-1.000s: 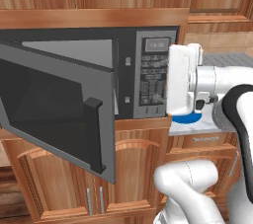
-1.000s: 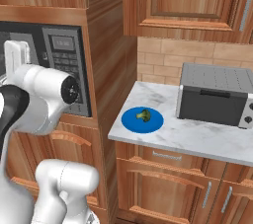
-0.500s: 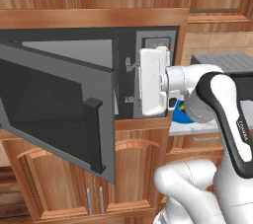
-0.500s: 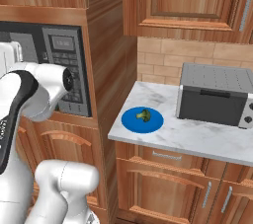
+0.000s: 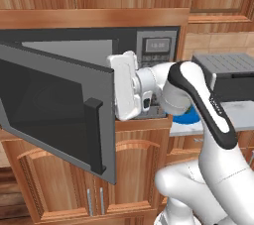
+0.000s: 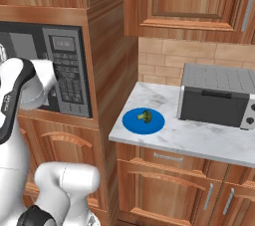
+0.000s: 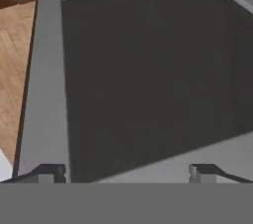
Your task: Pick the broccoli from the counter and place it in the microwave. Then turn on the microwave.
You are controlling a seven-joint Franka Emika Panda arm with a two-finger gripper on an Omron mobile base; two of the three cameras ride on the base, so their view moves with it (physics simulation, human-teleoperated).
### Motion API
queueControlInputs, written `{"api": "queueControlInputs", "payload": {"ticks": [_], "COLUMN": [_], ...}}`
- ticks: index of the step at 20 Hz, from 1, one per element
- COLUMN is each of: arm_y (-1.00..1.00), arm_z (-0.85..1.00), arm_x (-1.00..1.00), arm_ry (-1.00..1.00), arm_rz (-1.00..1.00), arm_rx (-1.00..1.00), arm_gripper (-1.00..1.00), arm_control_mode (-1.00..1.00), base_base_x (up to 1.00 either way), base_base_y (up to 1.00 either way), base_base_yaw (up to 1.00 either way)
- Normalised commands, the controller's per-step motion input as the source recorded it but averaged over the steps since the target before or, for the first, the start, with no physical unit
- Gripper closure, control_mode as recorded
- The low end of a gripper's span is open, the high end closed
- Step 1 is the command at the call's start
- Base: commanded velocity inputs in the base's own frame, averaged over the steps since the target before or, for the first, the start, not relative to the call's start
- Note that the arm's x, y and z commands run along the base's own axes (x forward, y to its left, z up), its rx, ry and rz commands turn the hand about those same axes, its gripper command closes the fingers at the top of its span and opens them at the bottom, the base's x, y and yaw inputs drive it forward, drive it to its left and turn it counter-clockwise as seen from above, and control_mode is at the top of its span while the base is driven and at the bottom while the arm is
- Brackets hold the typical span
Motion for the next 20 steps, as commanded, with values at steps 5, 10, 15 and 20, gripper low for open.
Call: {"api": "queueControlInputs", "payload": {"ticks": [5,10,15,20], "arm_y": [0.50,0.46,0.41,0.32], "arm_z": [-0.01,0.00,0.00,0.00], "arm_x": [-0.01,-0.24,-0.57,-0.69], "arm_ry": [-0.03,-0.06,-0.07,-0.07], "arm_rz": [0.23,0.22,0.21,0.19], "arm_rx": [0.00,0.00,0.00,0.00], "arm_gripper": [-1.00,-1.00,-1.00,-1.00], "arm_control_mode": [-1.00,-1.00,-1.00,-1.00], "base_base_x": [0.00,0.00,0.00,0.00], "base_base_y": [0.00,0.00,0.00,0.00], "base_base_yaw": [0.00,0.00,0.00,0.00]}}
